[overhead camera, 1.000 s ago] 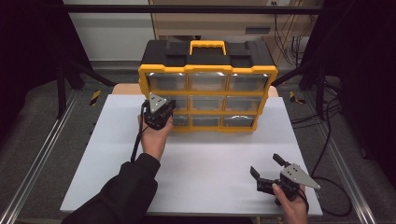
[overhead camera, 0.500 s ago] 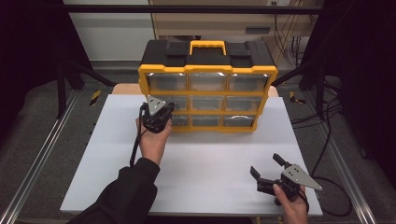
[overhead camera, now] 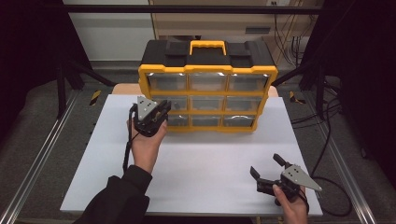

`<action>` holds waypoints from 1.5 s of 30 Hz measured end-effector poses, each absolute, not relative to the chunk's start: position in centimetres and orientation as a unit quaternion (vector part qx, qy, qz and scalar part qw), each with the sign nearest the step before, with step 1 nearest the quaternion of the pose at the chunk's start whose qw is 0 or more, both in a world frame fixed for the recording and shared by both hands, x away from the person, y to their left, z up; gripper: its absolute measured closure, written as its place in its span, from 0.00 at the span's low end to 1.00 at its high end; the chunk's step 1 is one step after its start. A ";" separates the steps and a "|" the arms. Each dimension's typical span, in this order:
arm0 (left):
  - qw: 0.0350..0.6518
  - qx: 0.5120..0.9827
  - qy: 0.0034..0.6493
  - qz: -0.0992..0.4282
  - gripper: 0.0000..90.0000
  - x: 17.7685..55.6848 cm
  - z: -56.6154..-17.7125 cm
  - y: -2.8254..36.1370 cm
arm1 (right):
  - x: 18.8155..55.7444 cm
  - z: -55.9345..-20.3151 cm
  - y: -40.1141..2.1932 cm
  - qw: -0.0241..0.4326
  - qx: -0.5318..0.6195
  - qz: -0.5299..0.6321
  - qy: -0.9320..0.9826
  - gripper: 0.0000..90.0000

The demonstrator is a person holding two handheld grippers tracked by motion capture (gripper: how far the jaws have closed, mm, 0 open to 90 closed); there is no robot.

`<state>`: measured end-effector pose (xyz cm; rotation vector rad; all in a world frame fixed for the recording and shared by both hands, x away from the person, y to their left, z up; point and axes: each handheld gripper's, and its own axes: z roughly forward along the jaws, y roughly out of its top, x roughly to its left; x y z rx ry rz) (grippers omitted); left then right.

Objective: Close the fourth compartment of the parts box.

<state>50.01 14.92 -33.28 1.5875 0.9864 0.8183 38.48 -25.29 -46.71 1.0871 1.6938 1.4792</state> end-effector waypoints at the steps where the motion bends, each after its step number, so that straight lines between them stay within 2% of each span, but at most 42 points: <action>1: 0.526 0.660 0.411 0.345 0.82 49.8 -33.0 15.0 | 38.5 -46.7 -25.3 0.316 0.413 0.561 0.644 0.01; 3: 0.528 0.658 0.410 0.346 0.71 49.7 -32.5 15.1 | 38.5 -46.8 -25.2 0.317 0.412 0.558 0.646 0.02; 12: 0.546 0.647 0.399 0.353 0.45 49.4 -30.7 15.6 | 38.6 -46.8 -25.2 0.316 0.412 0.558 0.647 0.02; 17: 0.534 0.669 0.382 0.349 0.22 49.8 -30.4 15.4 | 38.5 -46.8 -25.1 0.316 0.411 0.558 0.648 0.02; 20: 0.533 0.666 0.382 0.356 0.12 49.9 -30.2 15.5 | 38.6 -46.8 -25.2 0.317 0.411 0.557 0.649 0.02; 27: 0.539 0.655 0.388 0.360 0.06 50.5 -29.5 16.5 | 38.5 -46.8 -25.1 0.316 0.410 0.559 0.648 0.02; 45: 0.565 0.640 0.388 0.349 0.01 51.9 -28.3 21.4 | 38.5 -46.9 -25.2 0.318 0.412 0.555 0.648 0.02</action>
